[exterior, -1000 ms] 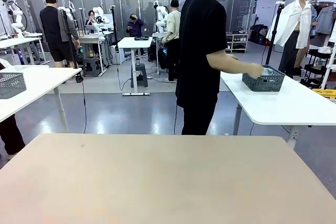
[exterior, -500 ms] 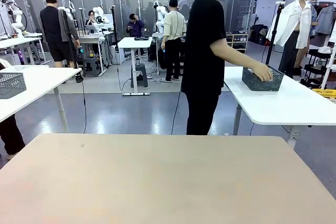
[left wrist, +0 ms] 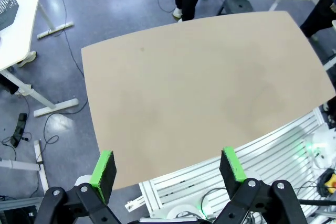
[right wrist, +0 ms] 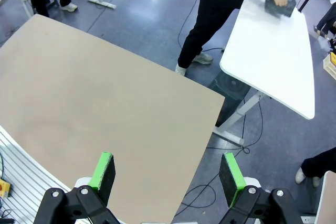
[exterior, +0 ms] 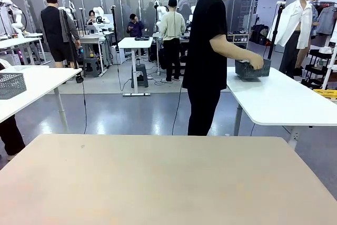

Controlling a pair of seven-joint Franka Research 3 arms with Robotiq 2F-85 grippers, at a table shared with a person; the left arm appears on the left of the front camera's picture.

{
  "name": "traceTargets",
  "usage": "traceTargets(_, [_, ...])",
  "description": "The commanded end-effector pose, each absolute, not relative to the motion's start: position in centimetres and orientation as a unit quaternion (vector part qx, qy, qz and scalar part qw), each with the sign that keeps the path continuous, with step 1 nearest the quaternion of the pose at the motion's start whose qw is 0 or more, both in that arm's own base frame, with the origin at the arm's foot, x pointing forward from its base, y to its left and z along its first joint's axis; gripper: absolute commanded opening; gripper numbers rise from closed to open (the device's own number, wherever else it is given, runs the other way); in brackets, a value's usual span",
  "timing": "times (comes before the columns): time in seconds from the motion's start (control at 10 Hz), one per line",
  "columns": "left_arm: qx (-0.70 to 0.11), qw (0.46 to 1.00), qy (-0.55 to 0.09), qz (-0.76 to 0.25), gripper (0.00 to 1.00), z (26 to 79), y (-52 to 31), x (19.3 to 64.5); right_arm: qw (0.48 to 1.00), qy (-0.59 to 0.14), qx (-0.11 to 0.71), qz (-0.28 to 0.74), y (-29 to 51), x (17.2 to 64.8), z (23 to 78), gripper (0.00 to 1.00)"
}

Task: Fold the towels and place them in the basket.
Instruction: When a person lays out a Towel with hook on the table, fold it in half twice.

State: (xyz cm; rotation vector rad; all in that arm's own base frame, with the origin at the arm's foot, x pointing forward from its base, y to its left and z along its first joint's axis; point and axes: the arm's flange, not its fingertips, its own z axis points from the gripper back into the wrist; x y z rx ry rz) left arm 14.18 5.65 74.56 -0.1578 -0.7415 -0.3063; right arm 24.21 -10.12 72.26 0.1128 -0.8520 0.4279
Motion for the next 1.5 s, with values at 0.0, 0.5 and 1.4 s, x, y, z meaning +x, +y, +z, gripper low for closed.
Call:
traceTargets(0.0, [-0.075,0.916,-0.362,-0.155,1.00,74.90,5.42,14.18,0.888,-0.409,0.055,0.203,-10.17,24.39,72.41,1.00])
traceTargets(0.5, [-0.075,0.916,-0.362,-0.155,1.00,74.90,5.42,14.18,0.888,-0.409,0.055,0.203,-10.17,24.39,72.41,1.00])
traceTargets(1.4, [-0.075,0.916,-0.362,-0.155,1.00,74.90,5.42,14.18,0.888,-0.409,0.055,0.203,-10.17,24.39,72.41,1.00])
